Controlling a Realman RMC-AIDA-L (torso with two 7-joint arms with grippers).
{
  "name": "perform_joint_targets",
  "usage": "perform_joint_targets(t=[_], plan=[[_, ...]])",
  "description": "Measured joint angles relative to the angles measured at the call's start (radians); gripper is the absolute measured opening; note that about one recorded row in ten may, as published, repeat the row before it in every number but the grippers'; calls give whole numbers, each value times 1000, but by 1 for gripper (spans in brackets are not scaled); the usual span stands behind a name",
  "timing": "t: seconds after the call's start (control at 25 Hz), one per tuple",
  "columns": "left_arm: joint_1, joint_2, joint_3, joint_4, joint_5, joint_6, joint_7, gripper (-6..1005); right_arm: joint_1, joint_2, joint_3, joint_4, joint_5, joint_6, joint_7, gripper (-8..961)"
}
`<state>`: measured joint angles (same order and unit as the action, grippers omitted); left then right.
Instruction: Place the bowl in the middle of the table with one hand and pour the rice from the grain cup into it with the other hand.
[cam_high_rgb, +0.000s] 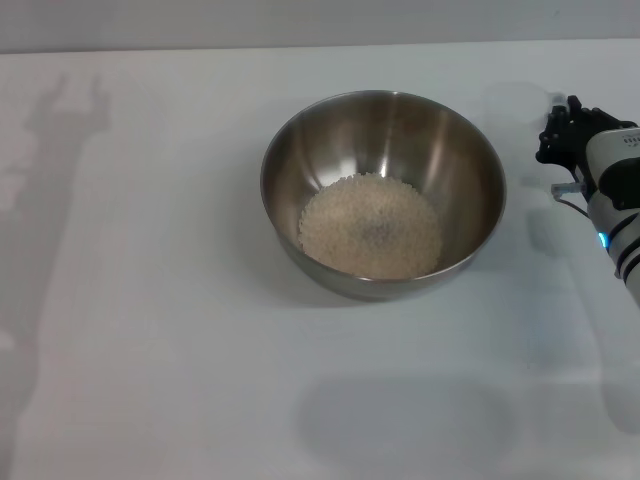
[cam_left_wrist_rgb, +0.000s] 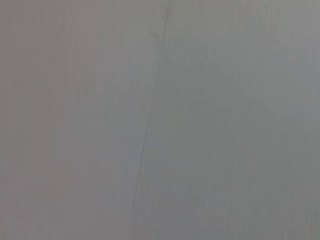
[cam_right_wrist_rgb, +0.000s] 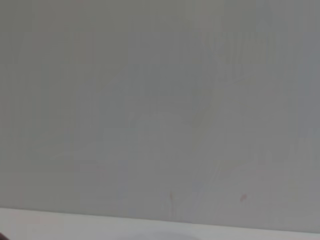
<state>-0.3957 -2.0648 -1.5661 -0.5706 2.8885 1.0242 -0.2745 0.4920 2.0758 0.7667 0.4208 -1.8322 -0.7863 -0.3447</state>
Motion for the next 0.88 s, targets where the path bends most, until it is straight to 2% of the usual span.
perform_joint_targets(t=[0.28, 0.56, 0.72, 0.88], plan=[[-1, 0, -3, 0, 0, 7, 0, 449, 2, -1, -1, -2, -20, 29, 4, 137], [-2, 0, -1, -2, 0, 19, 0, 452, -38, 0, -1, -1, -55, 11, 31, 214], [0, 0, 0, -6, 0, 22, 0, 453, -99, 3, -2, -1, -151, -95, 68, 221], [10, 0, 3, -7, 0, 27, 0, 454, -175, 4, -3, 8, -270, -265, 134, 325]])
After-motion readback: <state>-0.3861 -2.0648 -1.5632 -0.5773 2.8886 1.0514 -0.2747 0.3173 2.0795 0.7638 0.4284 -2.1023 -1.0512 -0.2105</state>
